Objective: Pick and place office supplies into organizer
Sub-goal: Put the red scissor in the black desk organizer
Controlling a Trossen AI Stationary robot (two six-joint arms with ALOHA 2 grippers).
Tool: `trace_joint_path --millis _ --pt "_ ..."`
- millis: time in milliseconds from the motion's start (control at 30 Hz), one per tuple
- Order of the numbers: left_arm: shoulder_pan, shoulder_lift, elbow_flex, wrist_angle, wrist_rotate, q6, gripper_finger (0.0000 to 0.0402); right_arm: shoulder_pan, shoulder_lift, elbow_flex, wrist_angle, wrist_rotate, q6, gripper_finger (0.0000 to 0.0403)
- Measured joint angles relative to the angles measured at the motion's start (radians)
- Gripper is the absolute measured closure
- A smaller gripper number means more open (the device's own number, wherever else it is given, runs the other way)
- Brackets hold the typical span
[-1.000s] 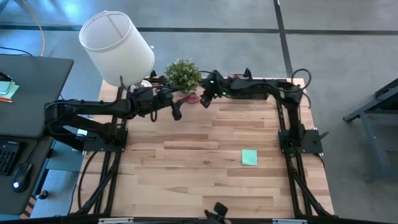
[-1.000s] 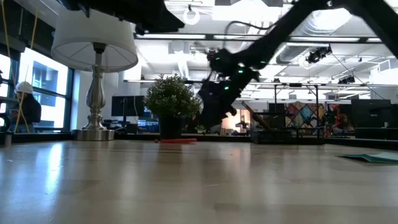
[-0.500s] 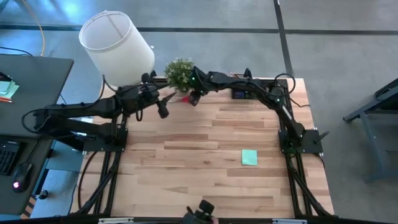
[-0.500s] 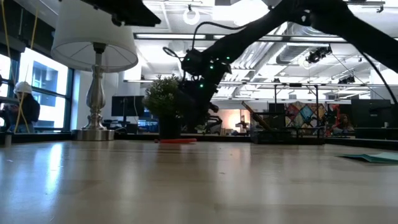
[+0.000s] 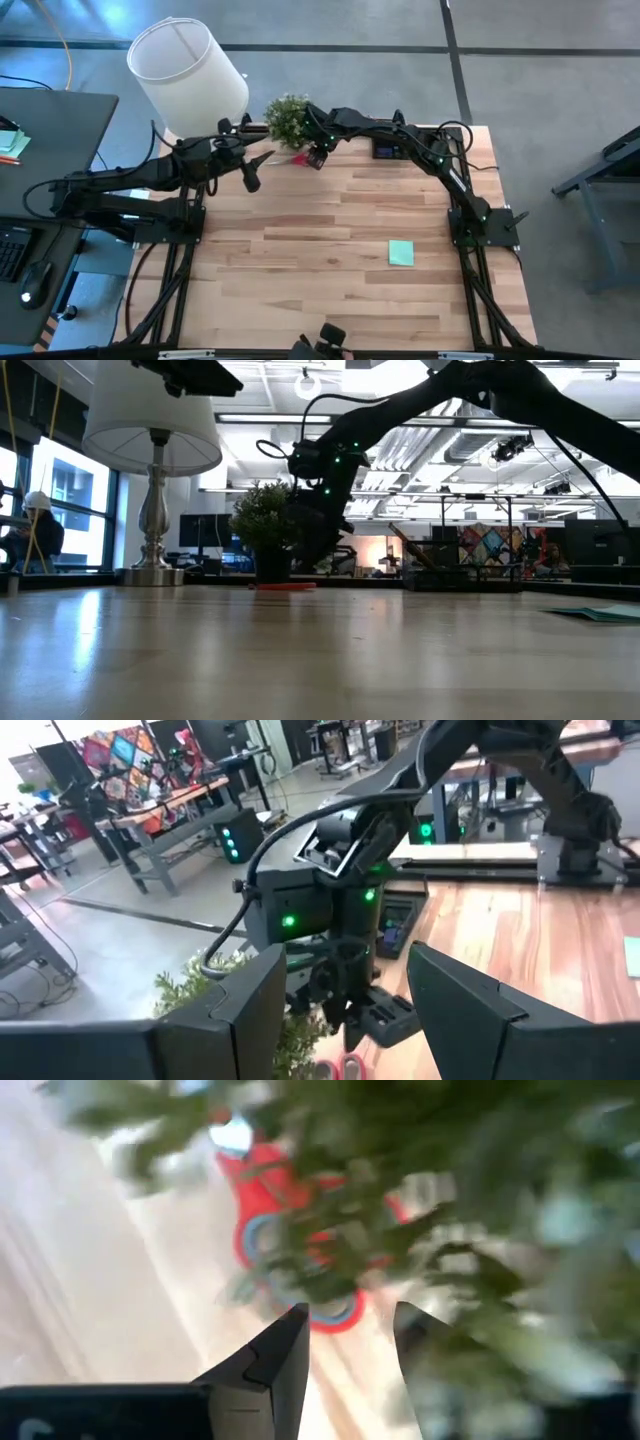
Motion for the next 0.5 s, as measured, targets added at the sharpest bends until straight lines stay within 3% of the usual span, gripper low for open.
trace_joint_path --millis 100,333,500 --pt "0.000 0.000 0.000 -0.048 -0.001 0.000 0.0206 0.022 -0.005 0.000 -0.031 0.029 -0.006 0.0263" --pt "0.000 0.000 0.000 -0.162 -0.009 -0.032 0.0206 0.070 -0.037 0.000 -0.160 0.212 -0.028 0.0263" --pt "0.000 0.000 0.000 -0.279 0.011 -0.054 0.0206 0.084 -0.066 -0.002 -0.227 0.261 -0.017 0.0263"
